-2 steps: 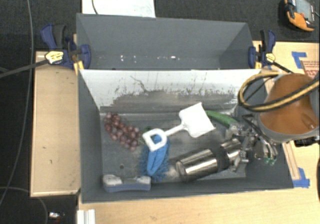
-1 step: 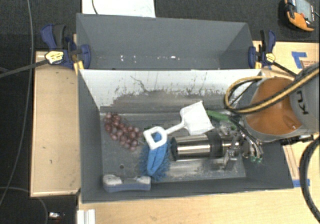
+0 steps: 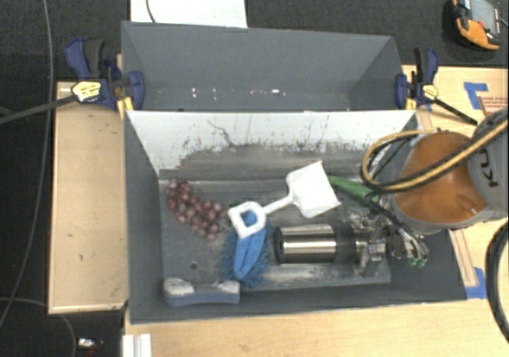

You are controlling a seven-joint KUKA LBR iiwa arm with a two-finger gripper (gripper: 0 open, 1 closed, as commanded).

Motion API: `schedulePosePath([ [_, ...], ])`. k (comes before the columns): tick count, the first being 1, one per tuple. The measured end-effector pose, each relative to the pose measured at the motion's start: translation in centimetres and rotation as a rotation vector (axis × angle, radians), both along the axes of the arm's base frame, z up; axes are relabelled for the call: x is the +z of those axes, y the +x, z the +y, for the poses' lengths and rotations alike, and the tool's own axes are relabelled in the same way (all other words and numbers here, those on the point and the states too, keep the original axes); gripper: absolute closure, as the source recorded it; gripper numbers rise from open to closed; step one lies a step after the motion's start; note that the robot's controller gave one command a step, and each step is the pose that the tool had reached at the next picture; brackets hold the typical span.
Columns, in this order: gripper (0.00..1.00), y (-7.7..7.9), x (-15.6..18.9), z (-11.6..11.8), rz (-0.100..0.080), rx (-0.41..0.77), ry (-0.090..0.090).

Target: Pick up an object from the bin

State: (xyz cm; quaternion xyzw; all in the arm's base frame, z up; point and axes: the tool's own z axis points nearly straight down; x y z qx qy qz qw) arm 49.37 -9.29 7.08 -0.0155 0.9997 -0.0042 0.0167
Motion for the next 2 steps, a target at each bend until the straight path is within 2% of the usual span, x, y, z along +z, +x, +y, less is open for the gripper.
schedulePosePath([
  [1, 1.0, 0.0, 0.0, 0.0, 0.0, 0.001, 0.0],
  [2, 1.0, 0.1, 7.6, 0.5, -0.006, -0.006, -0.001],
])
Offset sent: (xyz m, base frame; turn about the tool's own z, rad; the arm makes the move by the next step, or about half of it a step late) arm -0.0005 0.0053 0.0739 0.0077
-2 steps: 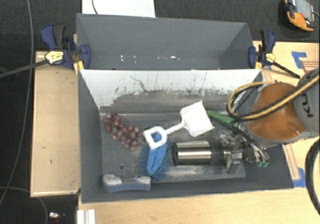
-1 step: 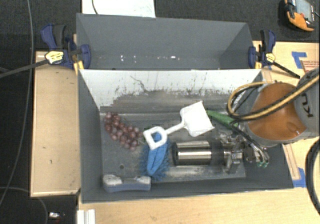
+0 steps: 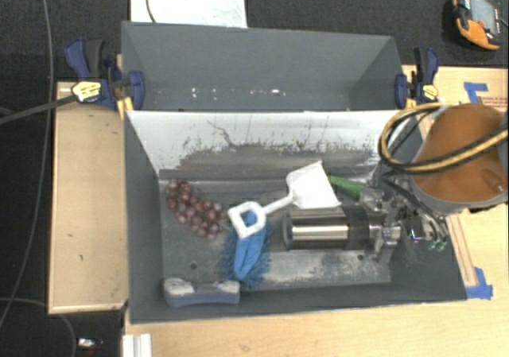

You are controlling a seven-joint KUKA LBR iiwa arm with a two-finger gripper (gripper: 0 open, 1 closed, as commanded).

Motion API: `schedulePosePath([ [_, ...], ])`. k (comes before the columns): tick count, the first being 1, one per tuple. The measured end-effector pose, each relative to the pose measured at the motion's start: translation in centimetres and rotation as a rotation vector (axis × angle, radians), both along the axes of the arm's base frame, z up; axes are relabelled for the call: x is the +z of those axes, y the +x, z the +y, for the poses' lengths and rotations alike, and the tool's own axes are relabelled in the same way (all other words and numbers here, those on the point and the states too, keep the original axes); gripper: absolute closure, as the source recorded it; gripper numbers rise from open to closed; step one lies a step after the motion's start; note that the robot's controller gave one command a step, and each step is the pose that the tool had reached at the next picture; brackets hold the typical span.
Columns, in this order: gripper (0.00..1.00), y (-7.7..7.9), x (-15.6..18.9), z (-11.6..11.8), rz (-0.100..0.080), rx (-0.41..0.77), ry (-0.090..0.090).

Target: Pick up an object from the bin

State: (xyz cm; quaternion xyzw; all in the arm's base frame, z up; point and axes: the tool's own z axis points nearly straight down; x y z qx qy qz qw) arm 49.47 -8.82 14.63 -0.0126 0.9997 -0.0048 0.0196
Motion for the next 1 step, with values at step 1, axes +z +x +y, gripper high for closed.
schedulePosePath([
  [1, 1.0, -0.77, -1.03, -0.27, 0.022, 0.026, 0.002],
])
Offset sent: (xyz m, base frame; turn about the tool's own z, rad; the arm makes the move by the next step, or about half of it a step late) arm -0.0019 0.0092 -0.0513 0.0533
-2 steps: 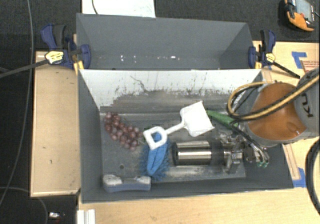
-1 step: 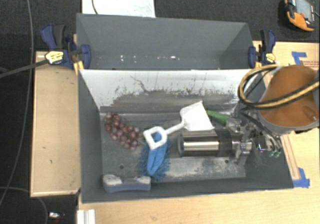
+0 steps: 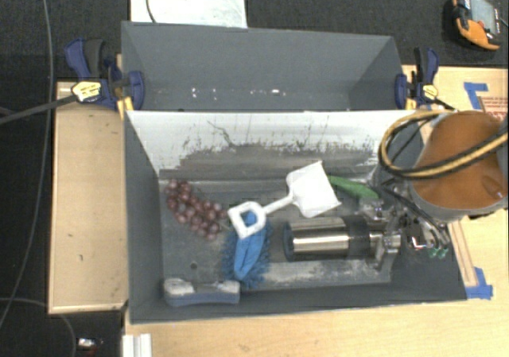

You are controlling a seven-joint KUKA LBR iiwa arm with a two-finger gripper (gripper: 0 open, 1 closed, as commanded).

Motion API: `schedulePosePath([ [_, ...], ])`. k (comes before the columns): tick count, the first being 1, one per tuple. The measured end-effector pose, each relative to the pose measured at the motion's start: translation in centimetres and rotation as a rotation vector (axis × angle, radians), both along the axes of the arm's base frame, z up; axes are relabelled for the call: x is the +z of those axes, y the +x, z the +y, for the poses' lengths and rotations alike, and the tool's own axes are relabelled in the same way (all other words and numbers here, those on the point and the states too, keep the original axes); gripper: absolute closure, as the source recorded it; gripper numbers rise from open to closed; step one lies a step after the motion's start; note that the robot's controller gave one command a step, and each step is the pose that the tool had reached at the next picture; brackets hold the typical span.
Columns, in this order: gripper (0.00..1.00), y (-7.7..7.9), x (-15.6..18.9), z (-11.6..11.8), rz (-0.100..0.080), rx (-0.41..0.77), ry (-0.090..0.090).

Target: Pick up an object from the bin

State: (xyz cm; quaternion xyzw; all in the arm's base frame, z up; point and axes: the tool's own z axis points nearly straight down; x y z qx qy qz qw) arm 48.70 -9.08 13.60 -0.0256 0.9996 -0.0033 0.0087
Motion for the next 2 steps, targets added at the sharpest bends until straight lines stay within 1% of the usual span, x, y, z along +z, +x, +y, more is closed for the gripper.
schedulePosePath([
  [1, 1.0, 0.4, -1.8, 0.4, -0.012, -0.032, -0.001],
  [2, 1.0, 2.5, -6.2, 1.1, -0.009, 0.028, -0.002],
])
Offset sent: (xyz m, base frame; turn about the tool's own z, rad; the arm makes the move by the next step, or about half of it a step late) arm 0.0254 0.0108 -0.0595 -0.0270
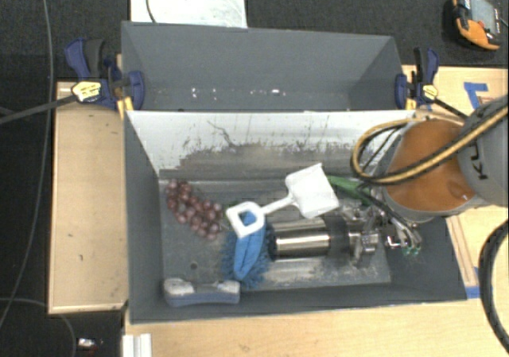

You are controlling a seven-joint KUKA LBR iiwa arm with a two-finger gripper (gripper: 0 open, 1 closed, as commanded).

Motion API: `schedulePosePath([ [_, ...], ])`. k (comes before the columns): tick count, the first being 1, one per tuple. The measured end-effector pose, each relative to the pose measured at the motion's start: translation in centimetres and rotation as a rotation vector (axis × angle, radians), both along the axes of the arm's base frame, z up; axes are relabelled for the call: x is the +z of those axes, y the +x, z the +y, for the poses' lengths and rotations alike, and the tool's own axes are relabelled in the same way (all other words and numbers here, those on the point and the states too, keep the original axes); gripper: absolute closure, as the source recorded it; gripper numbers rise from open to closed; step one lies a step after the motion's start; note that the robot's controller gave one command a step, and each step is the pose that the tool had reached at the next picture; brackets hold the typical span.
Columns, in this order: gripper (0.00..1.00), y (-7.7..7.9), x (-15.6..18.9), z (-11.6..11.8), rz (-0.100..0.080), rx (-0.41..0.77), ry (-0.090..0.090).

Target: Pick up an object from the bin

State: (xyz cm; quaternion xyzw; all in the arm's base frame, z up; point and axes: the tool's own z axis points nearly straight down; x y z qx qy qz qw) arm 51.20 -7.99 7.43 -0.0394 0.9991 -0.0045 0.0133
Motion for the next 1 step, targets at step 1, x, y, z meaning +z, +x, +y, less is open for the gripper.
schedulePosePath([
  [1, 1.0, -2.46, 10.19, -0.22, 0.008, -0.039, 0.003],
])
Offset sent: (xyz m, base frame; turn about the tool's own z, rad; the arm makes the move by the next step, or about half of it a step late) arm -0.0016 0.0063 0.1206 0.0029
